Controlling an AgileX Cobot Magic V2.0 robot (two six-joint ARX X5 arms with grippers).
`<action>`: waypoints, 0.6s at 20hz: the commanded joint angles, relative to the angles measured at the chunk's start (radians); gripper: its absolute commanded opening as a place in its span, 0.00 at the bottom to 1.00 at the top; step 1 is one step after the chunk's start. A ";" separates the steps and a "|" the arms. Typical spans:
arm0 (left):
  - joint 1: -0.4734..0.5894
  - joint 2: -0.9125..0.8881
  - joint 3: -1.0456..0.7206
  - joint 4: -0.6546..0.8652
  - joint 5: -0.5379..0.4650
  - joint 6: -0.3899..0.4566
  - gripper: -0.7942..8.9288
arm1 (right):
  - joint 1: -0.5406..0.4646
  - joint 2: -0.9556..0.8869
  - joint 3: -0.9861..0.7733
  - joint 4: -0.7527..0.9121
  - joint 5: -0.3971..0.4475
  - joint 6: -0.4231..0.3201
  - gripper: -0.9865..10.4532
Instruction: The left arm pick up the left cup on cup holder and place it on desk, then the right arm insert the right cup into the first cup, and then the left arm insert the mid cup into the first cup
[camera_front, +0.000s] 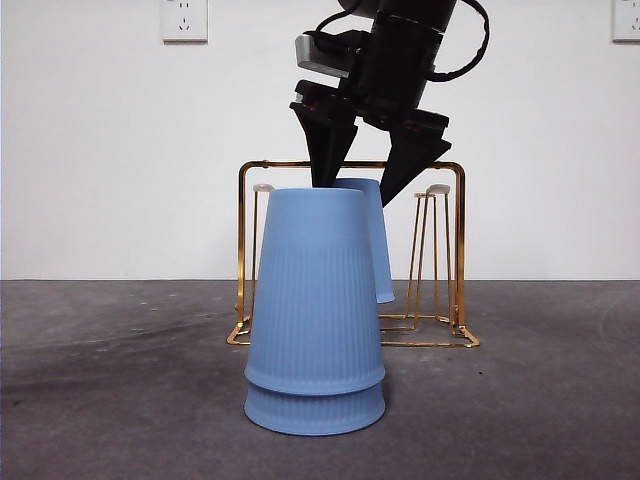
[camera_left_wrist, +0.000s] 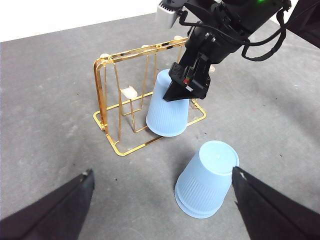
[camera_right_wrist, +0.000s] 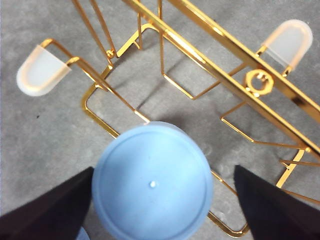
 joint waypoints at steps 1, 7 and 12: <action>-0.006 0.004 0.023 0.011 -0.004 -0.005 0.53 | 0.006 0.013 0.024 0.001 -0.019 -0.007 0.44; -0.006 0.004 0.023 0.011 -0.004 -0.005 0.53 | 0.006 0.013 0.024 -0.012 -0.021 -0.006 0.39; -0.006 0.003 0.023 0.011 -0.004 -0.005 0.53 | 0.006 0.013 0.024 -0.012 -0.021 -0.006 0.31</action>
